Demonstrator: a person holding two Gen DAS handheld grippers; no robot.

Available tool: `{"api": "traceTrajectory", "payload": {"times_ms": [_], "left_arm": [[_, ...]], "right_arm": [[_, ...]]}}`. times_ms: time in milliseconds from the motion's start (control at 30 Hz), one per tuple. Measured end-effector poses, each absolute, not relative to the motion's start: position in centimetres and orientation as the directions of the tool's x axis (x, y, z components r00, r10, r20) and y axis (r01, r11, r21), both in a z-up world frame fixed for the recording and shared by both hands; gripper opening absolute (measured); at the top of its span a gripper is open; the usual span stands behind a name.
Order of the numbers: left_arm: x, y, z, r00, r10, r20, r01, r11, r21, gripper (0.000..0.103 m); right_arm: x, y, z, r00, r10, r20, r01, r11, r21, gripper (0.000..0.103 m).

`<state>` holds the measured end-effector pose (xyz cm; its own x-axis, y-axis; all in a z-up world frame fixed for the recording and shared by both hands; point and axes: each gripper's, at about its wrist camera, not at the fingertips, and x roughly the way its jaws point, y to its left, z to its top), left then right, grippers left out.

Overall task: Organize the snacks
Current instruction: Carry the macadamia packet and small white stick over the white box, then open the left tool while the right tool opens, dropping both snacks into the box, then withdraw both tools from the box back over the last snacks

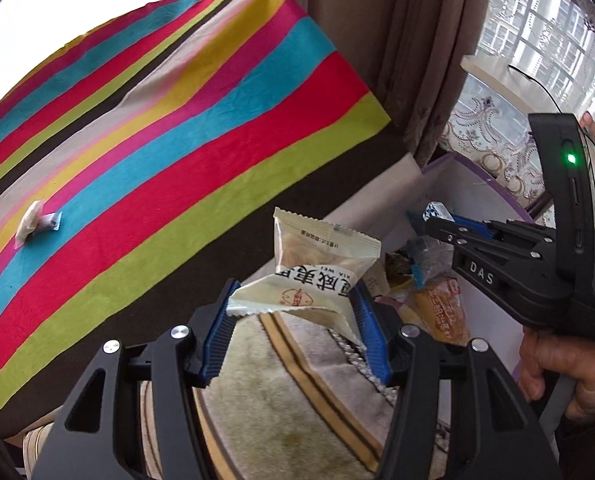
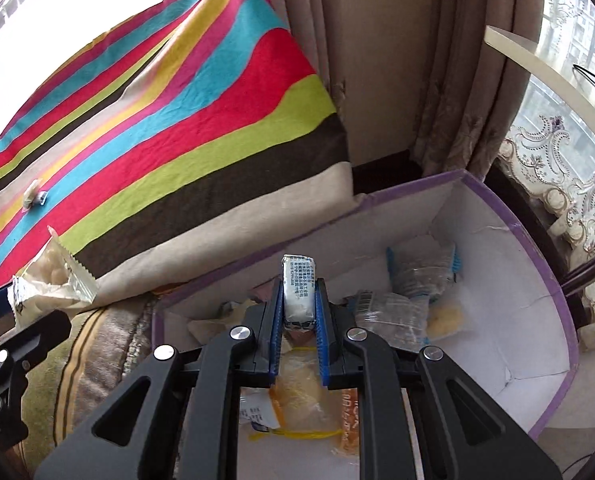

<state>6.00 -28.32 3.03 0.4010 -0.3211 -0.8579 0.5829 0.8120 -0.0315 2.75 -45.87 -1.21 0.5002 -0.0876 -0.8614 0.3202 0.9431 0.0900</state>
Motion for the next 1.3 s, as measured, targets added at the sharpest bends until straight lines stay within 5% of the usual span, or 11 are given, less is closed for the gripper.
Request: {"api": "traceTrajectory", "payload": {"times_ms": [400, 500, 700, 1300], "left_arm": [[2.7, -32.1, 2.2, 0.298, -0.373, -0.879, 0.702, 0.710, -0.064, 0.062], [2.9, -32.2, 2.0, 0.297, -0.366, -0.882, 0.700, 0.712, -0.060, 0.071], [3.3, -31.7, 2.0, 0.296, -0.364, -0.883, 0.677, 0.732, -0.074, 0.073], [5.4, -28.6, 2.5, 0.375, -0.307, -0.875, 0.562, 0.826, -0.049, 0.076]], "right_arm": [[0.8, -48.0, -1.7, 0.474, -0.157, -0.866, 0.383, 0.923, 0.043, 0.015], [0.8, -48.2, -1.7, 0.472, -0.160, -0.867, 0.387, 0.921, 0.040, 0.024], [0.9, -48.1, -1.5, 0.475, -0.167, -0.864, 0.384, 0.923, 0.034, 0.048], [1.6, -46.1, -0.6, 0.493, -0.130, -0.860, 0.348, 0.936, 0.058, 0.070]]}}
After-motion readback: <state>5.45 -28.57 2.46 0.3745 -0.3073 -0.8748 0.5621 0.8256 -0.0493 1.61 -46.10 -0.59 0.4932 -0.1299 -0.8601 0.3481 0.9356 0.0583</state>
